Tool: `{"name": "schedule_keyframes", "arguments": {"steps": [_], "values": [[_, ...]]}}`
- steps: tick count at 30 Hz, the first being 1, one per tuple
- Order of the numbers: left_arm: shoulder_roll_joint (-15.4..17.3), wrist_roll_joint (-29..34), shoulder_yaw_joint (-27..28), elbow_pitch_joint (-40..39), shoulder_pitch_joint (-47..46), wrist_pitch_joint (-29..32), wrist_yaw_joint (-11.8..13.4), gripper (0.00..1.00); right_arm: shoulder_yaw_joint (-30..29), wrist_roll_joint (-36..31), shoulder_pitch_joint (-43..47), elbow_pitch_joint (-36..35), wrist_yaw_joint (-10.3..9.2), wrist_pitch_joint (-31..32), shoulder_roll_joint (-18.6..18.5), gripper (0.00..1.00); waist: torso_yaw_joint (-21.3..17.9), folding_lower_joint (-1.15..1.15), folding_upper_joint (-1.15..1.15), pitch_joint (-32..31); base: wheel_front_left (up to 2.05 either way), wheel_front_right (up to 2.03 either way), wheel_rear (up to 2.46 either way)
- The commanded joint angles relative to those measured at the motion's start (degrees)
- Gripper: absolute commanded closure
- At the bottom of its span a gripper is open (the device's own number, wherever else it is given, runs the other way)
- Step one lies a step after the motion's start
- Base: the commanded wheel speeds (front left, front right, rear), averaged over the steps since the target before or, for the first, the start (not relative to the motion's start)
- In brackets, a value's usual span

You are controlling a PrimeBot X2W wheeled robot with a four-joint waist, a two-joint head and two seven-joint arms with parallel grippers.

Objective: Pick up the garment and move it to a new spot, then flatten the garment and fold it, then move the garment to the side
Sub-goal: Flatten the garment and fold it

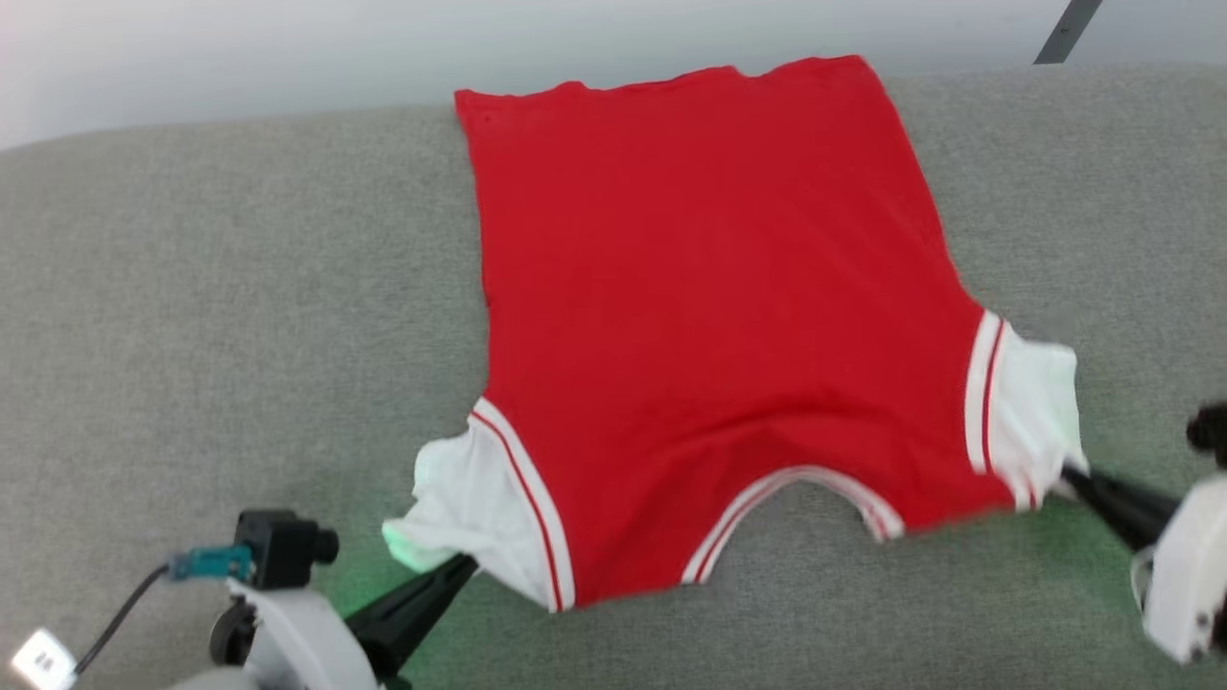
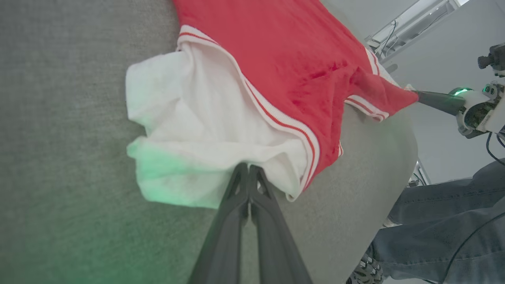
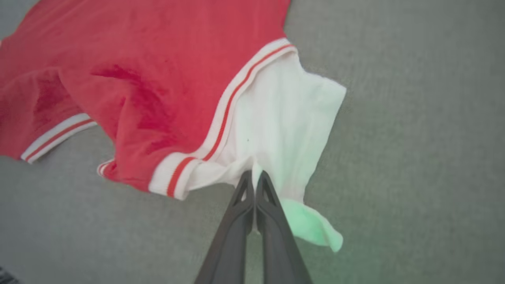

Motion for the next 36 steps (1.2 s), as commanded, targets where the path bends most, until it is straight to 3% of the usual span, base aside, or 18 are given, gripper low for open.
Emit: {"name": "schedule_keyframes", "arguments": {"steps": [1, 4, 9, 15, 19, 26, 33, 34, 36], "values": [[1.2, 0.7, 0.4, -1.4, 1.8, -0.2, 0.8, 1.0, -2.4, 0.2, 3.9, -2.8, -0.04, 2.1, -0.1, 1.0, 0.4, 0.0, 0.0, 0.3, 0.0, 0.0, 0.0], [3.6, 1.3, 1.3, -4.6, 4.1, -0.1, 2.2, 1.0, -7.5, -0.8, 11.6, -9.3, -0.05, 6.9, 0.0, 1.0, 0.9, 0.0, 0.0, 0.6, 0.0, 0.0, 0.0], [7.6, 1.0, 1.8, -10.0, 7.4, -0.1, 4.1, 1.0, -15.4, -2.9, 22.1, -19.6, -0.04, 14.2, 3.4, 1.0, 1.3, 0.0, 0.0, 1.0, 0.0, 0.0, 0.0], [9.5, 1.1, 1.9, -13.9, 8.9, 0.0, 6.5, 1.0, -21.2, -6.4, 26.9, -26.1, -0.04, 19.1, 7.6, 1.0, 1.4, 0.0, 0.0, 1.3, 0.0, 0.0, 0.0], [7.3, 1.8, 2.2, -13.2, 8.0, 0.0, 7.4, 1.0, -21.3, -8.1, 25.8, -26.6, -0.04, 21.0, 10.3, 1.0, 1.5, 0.0, 0.0, 1.3, 0.0, 0.0, 0.0], [0.0, 0.4, 1.3, -3.9, 5.8, 2.3, 2.8, 1.0, -13.5, -9.1, 18.9, -15.1, -0.04, 22.3, 9.7, 1.0, 1.8, 0.0, 0.0, 1.5, 0.0, 0.0, 0.0], [-4.2, 1.6, 0.5, 4.1, 4.7, 2.6, 1.3, 1.0, -7.8, -8.7, 14.7, -7.4, -0.06, 18.4, 9.1, 1.0, 2.5, 0.0, 0.0, 2.0, 0.0, 0.0, 0.0], [-4.8, 1.5, 0.5, 5.1, 4.6, 2.5, 1.0, 1.0, -7.3, -8.7, 14.1, -6.8, -0.06, 17.5, 9.0, 0.95, 2.5, 0.0, 0.0, 2.1, 0.0, 0.0, 0.0], [-5.9, 1.2, 1.0, 6.4, 4.5, 2.0, 0.7, 1.0, -5.4, -9.2, 13.9, -7.1, -0.06, 17.2, 7.6, 0.59, 2.7, 0.0, 0.0, 2.2, 0.0, 0.0, 0.0]]}}
